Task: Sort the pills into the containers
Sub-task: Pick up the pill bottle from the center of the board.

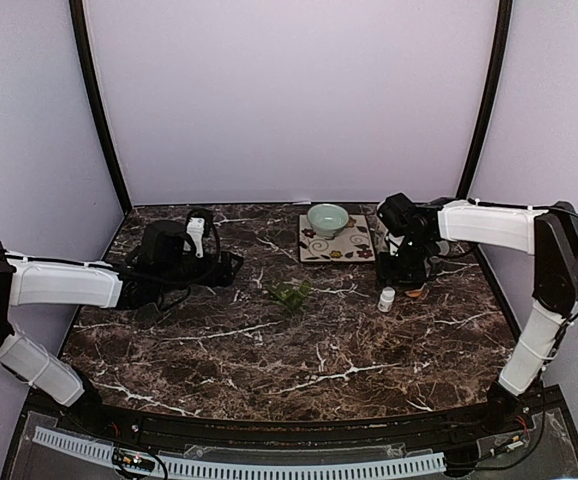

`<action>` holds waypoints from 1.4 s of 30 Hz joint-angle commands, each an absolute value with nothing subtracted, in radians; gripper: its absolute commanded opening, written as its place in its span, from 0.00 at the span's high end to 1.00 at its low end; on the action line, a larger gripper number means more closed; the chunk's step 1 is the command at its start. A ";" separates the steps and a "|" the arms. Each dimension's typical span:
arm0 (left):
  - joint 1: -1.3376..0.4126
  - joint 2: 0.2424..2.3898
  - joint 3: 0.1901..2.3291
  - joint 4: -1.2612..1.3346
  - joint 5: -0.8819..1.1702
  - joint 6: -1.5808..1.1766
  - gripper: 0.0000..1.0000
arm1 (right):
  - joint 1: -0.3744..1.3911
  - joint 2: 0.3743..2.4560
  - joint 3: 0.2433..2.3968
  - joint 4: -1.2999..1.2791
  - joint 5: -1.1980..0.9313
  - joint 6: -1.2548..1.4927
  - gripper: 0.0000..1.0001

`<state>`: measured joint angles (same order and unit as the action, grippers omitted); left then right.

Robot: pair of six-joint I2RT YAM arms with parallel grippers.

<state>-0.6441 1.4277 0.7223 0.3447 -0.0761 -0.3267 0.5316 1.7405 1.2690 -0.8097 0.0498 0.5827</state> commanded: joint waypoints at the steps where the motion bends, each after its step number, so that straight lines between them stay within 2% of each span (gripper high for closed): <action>1: -0.644 1.431 0.758 0.334 -0.078 -0.318 0.13 | 0.520 1.756 1.259 -0.799 0.043 0.566 0.42; 35: -0.644 1.444 0.755 0.327 -0.082 -0.325 0.13 | 0.511 1.787 1.243 -0.788 0.012 0.535 0.54; 42: -0.644 1.446 0.753 0.327 -0.083 -0.326 0.13 | 0.511 1.791 1.251 -0.790 0.009 0.527 0.66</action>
<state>-0.6441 1.4418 0.7345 0.3420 -0.0765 -0.3264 0.5163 1.7752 1.2526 -0.7982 0.0174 0.5350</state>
